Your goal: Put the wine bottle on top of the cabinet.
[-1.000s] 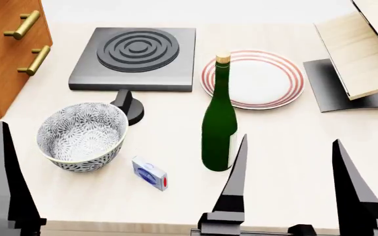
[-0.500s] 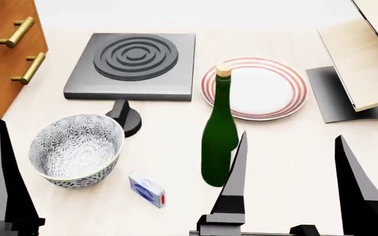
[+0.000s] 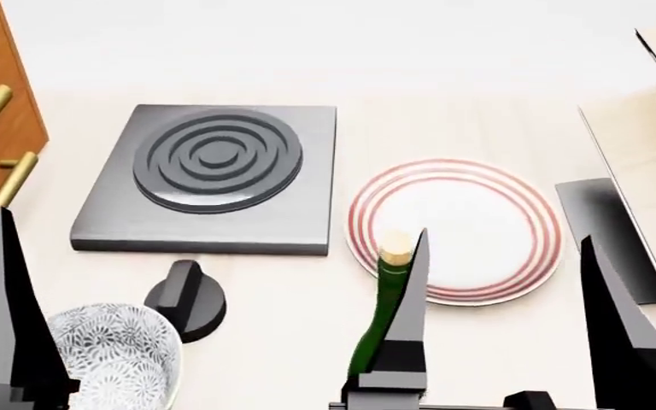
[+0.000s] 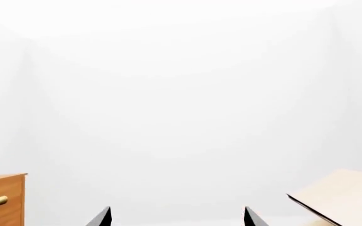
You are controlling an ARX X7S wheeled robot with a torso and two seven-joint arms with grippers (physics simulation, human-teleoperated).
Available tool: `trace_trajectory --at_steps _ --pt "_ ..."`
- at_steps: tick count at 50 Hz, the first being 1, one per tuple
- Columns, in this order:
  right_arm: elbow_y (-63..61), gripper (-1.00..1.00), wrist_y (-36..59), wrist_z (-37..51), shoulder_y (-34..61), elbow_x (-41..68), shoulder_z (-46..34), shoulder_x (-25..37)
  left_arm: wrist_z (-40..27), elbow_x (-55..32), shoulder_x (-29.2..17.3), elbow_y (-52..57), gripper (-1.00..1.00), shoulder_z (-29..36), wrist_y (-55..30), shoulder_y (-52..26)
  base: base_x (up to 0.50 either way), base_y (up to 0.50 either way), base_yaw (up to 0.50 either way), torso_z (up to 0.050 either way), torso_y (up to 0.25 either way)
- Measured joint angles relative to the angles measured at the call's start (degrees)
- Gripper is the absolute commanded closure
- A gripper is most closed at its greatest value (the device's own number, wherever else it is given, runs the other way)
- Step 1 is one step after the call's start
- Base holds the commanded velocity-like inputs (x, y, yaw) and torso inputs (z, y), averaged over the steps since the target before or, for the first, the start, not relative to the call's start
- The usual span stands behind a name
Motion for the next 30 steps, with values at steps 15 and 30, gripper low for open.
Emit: trace_trajectory --at_steps 15,30 --pt "0.4 -1.0 -1.2 1.5 0.0 0.7 -0.8 1.1 0.0 -0.2 0.0 0.0 -1.0 -0.2 0.2 0.1 0.06 0.0 0.0 0.0 0.001" --pt "0.7 -1.0 -2.5 2.3 -0.2 0.2 -2.1 2.7 0.0 -0.3 0.1 0.0 -1.0 -0.1 0.3 0.2 0.0 0.2 0.0 0.0 0.0"
